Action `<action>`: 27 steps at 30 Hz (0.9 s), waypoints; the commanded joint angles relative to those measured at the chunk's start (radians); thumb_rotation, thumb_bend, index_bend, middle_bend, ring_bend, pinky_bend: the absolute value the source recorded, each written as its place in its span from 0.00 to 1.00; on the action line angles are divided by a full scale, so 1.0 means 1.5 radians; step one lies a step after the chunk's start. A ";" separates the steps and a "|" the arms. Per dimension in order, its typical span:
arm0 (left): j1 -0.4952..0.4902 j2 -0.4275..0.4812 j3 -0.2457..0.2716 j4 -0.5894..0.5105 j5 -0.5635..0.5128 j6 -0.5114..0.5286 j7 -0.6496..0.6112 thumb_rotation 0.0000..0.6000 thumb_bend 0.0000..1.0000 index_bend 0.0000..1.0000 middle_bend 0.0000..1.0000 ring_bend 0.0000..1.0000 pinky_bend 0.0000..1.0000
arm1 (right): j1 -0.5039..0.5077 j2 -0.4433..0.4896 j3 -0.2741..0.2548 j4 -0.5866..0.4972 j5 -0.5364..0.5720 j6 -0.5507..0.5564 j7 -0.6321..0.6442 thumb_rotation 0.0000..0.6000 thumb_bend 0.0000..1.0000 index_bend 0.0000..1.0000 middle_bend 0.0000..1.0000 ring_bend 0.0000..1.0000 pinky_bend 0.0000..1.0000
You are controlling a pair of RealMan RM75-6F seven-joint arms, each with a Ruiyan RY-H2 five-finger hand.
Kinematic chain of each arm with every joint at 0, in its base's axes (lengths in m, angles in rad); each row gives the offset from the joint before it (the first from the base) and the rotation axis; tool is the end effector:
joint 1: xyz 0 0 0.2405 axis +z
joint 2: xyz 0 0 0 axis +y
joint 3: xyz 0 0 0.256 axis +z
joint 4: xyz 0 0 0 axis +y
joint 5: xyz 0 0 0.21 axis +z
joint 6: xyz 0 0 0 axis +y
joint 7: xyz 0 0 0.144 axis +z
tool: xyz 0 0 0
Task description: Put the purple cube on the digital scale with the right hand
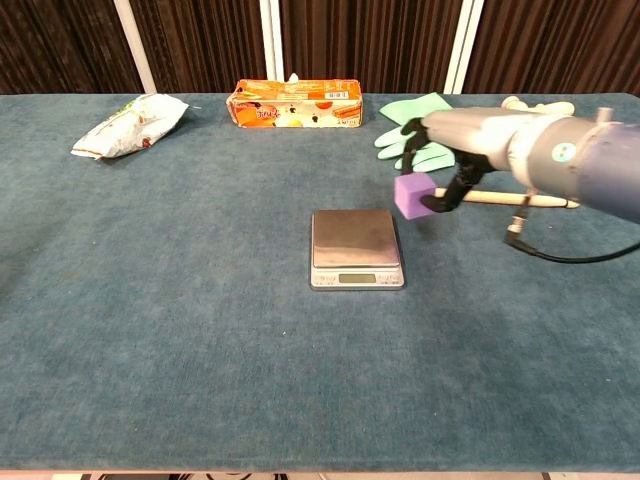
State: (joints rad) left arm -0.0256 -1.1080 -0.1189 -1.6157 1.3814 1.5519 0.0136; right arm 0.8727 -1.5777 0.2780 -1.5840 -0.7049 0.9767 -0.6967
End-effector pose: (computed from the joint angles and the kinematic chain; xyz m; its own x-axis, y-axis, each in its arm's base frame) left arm -0.3277 0.1742 0.1877 0.4100 -0.1081 0.9057 0.9063 0.1599 -0.3912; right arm -0.1010 -0.3607 -0.0212 0.4791 -0.3045 0.8232 -0.8701 -0.2885 0.3997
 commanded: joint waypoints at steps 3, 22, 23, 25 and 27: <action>-0.003 -0.002 0.000 0.002 -0.002 -0.006 0.003 1.00 0.25 0.10 0.00 0.00 0.00 | 0.041 -0.042 0.007 0.007 0.035 0.031 -0.049 1.00 0.56 0.45 0.00 0.00 0.00; -0.003 -0.002 0.000 0.001 -0.003 -0.005 0.005 1.00 0.25 0.10 0.00 0.00 0.00 | 0.086 -0.074 -0.008 0.030 0.117 -0.001 -0.049 1.00 0.56 0.16 0.00 0.00 0.00; -0.003 -0.002 0.000 0.001 -0.003 -0.004 0.005 1.00 0.25 0.10 0.00 0.00 0.00 | 0.087 -0.068 -0.009 0.025 0.125 -0.009 -0.049 1.00 0.55 0.12 0.00 0.00 0.00; -0.002 -0.001 0.000 0.001 -0.001 -0.002 0.004 1.00 0.25 0.10 0.00 0.00 0.00 | 0.090 -0.056 -0.011 0.014 0.137 -0.022 -0.047 1.00 0.52 0.06 0.00 0.00 0.00; -0.002 0.001 0.001 0.000 0.000 -0.002 0.001 1.00 0.25 0.10 0.00 0.00 0.00 | 0.092 -0.044 -0.018 0.001 0.140 -0.026 -0.047 1.00 0.49 0.02 0.00 0.00 0.00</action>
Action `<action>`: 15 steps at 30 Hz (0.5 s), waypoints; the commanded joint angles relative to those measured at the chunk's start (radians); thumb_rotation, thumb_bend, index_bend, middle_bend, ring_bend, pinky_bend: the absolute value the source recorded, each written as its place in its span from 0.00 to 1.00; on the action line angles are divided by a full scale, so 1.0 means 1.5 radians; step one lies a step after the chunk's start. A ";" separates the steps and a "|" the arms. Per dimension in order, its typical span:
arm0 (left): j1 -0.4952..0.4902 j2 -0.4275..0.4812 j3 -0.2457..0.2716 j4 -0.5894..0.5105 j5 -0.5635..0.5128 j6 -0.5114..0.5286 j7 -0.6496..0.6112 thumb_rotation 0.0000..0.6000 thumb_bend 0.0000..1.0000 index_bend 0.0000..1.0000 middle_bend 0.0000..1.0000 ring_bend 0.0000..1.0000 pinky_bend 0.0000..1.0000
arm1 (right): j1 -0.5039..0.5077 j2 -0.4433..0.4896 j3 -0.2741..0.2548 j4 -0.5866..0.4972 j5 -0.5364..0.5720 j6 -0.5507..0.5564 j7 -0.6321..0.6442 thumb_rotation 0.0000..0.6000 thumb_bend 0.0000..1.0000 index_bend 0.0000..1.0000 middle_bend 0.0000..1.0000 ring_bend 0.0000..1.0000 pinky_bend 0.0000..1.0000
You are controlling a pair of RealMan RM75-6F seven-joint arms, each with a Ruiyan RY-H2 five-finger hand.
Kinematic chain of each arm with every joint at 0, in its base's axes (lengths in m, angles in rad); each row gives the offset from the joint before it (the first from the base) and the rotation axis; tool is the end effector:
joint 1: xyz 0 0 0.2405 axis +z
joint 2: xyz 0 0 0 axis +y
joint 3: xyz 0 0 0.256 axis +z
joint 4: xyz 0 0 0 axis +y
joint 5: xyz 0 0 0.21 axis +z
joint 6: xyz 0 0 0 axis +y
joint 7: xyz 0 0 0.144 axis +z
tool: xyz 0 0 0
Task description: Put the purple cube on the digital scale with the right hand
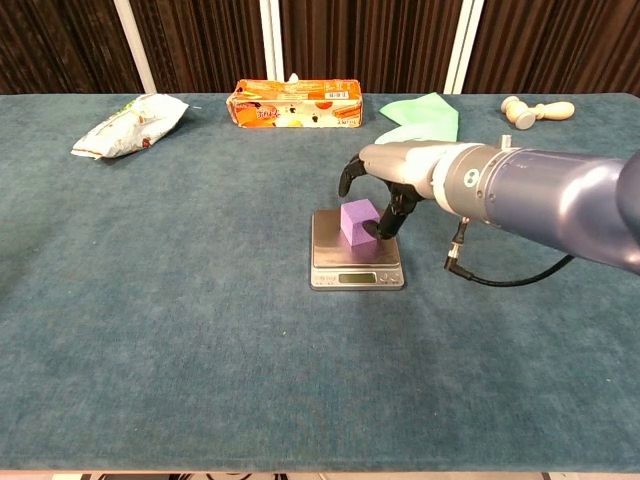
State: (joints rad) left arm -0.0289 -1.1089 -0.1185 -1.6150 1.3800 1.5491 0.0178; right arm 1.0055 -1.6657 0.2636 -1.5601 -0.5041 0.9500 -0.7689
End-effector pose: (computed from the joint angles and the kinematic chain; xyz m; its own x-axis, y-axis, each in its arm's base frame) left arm -0.3275 0.1752 0.1872 0.4130 -0.1056 0.9046 0.9050 0.1588 -0.3947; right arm -0.0688 -0.3527 -0.0604 0.4802 -0.4199 0.7702 -0.8729 -0.3152 0.3724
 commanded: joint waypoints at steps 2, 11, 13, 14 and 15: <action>0.000 0.001 0.000 0.000 0.000 0.000 0.000 1.00 0.25 0.10 0.00 0.00 0.00 | 0.002 0.027 -0.013 -0.029 0.007 -0.004 0.003 1.00 0.47 0.00 0.00 0.00 0.00; 0.000 0.000 0.000 0.001 -0.001 0.000 0.003 1.00 0.25 0.10 0.00 0.00 0.00 | -0.079 0.156 -0.052 -0.175 -0.122 0.104 0.060 1.00 0.47 0.00 0.00 0.00 0.00; 0.000 0.000 0.000 0.000 -0.001 0.001 0.002 1.00 0.25 0.10 0.00 0.00 0.00 | -0.118 0.208 -0.079 -0.220 -0.179 0.132 0.086 1.00 0.47 0.00 0.00 0.00 0.00; 0.000 0.000 0.000 0.000 -0.001 0.001 0.002 1.00 0.25 0.10 0.00 0.00 0.00 | -0.137 0.230 -0.092 -0.234 -0.213 0.144 0.101 1.00 0.47 0.00 0.00 0.00 0.00; 0.000 0.000 0.000 -0.001 0.001 0.002 0.001 1.00 0.25 0.10 0.00 0.00 0.00 | -0.157 0.251 -0.106 -0.242 -0.257 0.157 0.123 1.00 0.47 0.00 0.00 0.00 0.00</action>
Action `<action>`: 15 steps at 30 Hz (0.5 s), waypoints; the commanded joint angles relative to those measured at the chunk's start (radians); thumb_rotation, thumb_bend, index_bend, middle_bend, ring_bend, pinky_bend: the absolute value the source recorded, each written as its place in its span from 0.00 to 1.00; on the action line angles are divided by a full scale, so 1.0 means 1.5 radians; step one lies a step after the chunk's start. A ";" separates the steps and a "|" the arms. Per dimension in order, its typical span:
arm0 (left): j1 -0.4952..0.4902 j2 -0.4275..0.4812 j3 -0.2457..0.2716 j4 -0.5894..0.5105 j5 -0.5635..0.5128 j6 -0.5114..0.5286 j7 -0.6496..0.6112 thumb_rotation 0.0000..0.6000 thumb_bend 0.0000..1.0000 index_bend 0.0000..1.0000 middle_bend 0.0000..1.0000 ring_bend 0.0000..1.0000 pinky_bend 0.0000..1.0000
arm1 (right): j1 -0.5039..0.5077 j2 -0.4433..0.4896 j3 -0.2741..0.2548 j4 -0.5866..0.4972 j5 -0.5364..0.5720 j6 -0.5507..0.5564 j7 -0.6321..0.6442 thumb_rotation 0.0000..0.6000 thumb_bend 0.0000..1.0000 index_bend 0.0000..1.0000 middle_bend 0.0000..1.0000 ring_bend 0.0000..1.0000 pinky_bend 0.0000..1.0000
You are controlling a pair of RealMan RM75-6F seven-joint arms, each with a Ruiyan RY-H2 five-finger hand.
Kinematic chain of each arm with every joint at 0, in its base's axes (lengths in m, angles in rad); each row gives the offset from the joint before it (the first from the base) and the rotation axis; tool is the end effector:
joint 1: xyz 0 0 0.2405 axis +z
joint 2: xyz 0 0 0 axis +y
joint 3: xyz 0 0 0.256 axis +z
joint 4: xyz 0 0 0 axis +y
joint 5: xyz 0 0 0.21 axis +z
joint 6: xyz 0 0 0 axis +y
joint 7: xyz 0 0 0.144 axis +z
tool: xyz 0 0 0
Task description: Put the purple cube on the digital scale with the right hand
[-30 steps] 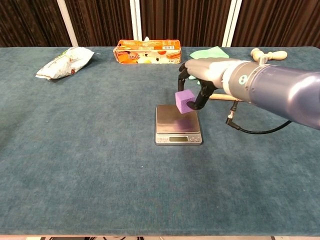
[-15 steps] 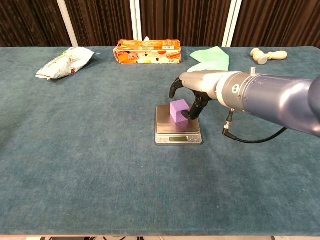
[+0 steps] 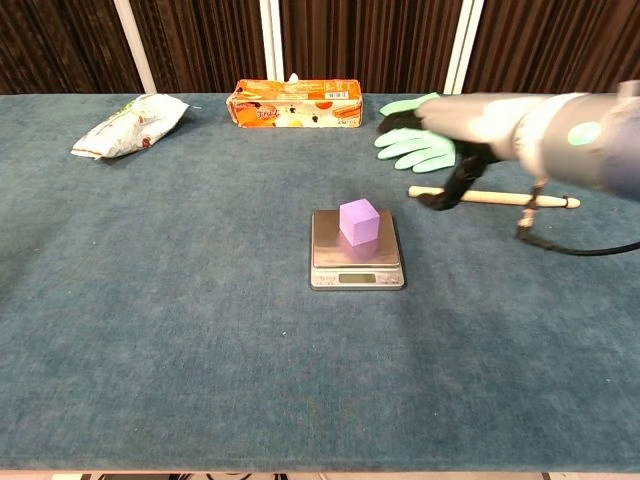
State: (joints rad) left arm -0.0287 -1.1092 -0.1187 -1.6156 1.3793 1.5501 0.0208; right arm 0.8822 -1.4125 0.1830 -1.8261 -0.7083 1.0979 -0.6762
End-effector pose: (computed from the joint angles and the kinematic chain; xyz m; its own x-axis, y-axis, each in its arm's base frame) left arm -0.3275 0.1752 0.1872 0.4150 -0.1062 0.9036 0.9040 0.1599 -0.3964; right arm -0.0990 -0.3328 0.0169 0.4929 -0.2919 0.8197 -0.8591 -0.3123 0.4054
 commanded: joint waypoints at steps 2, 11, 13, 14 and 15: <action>0.001 0.001 0.000 -0.001 0.005 0.005 -0.003 1.00 0.25 0.10 0.00 0.00 0.00 | -0.130 0.126 -0.090 -0.064 -0.228 0.100 0.124 1.00 0.47 0.00 0.00 0.00 0.00; 0.004 0.003 0.000 -0.004 0.007 0.010 -0.003 1.00 0.25 0.10 0.00 0.00 0.00 | -0.340 0.231 -0.223 0.001 -0.479 0.309 0.292 1.00 0.47 0.00 0.00 0.00 0.00; 0.003 0.001 0.000 -0.004 0.006 0.011 0.001 1.00 0.25 0.10 0.00 0.00 0.00 | -0.372 0.233 -0.233 0.018 -0.500 0.344 0.306 1.00 0.47 0.00 0.00 0.00 0.00; 0.004 0.001 0.000 -0.003 0.006 0.011 0.002 1.00 0.25 0.10 0.00 0.00 0.00 | -0.392 0.231 -0.239 0.029 -0.510 0.364 0.311 1.00 0.47 0.00 0.00 0.00 0.00; 0.004 0.001 0.000 -0.003 0.006 0.012 0.002 1.00 0.25 0.10 0.00 0.00 0.00 | -0.414 0.227 -0.243 0.042 -0.522 0.387 0.316 1.00 0.47 0.00 0.00 0.00 0.00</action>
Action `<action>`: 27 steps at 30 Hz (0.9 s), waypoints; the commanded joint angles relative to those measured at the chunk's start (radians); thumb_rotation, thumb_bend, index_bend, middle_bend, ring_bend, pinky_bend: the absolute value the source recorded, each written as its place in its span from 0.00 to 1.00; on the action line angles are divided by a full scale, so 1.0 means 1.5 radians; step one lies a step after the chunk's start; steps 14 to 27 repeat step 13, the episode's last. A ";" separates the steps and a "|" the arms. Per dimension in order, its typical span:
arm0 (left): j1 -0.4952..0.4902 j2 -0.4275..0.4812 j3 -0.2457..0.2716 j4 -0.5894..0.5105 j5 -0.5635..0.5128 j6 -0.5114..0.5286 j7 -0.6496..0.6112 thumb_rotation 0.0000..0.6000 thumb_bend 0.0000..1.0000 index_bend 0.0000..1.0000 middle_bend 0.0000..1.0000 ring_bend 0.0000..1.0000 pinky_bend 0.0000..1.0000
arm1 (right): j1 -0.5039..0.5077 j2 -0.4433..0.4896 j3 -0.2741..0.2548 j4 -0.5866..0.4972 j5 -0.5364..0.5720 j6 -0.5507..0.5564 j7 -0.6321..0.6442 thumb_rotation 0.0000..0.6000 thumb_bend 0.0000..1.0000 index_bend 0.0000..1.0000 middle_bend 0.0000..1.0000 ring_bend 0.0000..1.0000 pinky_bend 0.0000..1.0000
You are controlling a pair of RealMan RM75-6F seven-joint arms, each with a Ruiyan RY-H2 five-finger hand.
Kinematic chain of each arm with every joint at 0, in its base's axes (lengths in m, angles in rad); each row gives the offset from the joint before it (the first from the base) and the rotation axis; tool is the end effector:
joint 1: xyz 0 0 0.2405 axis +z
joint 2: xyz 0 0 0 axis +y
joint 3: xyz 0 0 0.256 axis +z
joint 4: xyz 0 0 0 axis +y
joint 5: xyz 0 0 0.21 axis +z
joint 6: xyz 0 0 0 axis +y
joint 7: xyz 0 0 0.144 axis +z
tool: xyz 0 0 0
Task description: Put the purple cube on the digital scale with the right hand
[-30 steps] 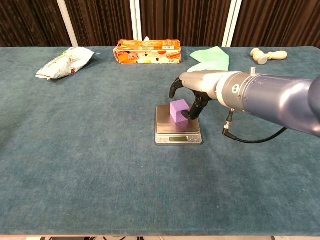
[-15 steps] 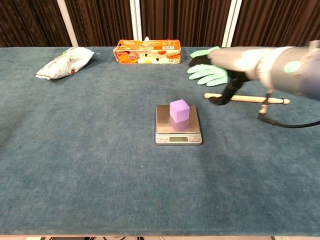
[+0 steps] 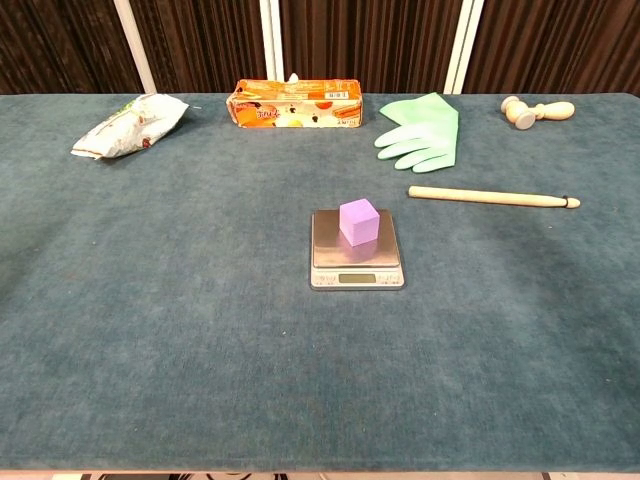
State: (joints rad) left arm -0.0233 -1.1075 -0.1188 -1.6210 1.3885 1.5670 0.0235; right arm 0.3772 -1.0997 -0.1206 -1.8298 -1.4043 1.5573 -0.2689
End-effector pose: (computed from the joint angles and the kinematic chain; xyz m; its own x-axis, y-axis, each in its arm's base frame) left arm -0.3253 0.1733 0.1889 0.4165 -0.1203 0.9012 0.9044 0.1558 -0.3972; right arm -0.2392 -0.2191 0.1407 0.4839 0.0018 0.8751 -0.8613 -0.1761 0.4766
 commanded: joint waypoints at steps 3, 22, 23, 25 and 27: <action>0.001 0.001 0.000 0.000 0.002 0.004 -0.002 1.00 0.25 0.10 0.00 0.00 0.00 | -0.113 0.007 -0.043 0.068 -0.081 0.110 0.050 1.00 0.47 0.00 0.00 0.00 0.00; 0.001 0.000 0.003 0.006 0.014 0.006 -0.010 1.00 0.25 0.10 0.00 0.00 0.00 | -0.151 -0.020 -0.029 0.105 -0.097 0.085 0.044 1.00 0.47 0.00 0.00 0.00 0.00; 0.001 0.000 0.003 0.006 0.014 0.006 -0.010 1.00 0.25 0.10 0.00 0.00 0.00 | -0.151 -0.020 -0.029 0.105 -0.097 0.085 0.044 1.00 0.47 0.00 0.00 0.00 0.00; 0.001 0.000 0.003 0.006 0.014 0.006 -0.010 1.00 0.25 0.10 0.00 0.00 0.00 | -0.151 -0.020 -0.029 0.105 -0.097 0.085 0.044 1.00 0.47 0.00 0.00 0.00 0.00; 0.001 0.000 0.003 0.006 0.014 0.006 -0.010 1.00 0.25 0.10 0.00 0.00 0.00 | -0.151 -0.020 -0.029 0.105 -0.097 0.085 0.044 1.00 0.47 0.00 0.00 0.00 0.00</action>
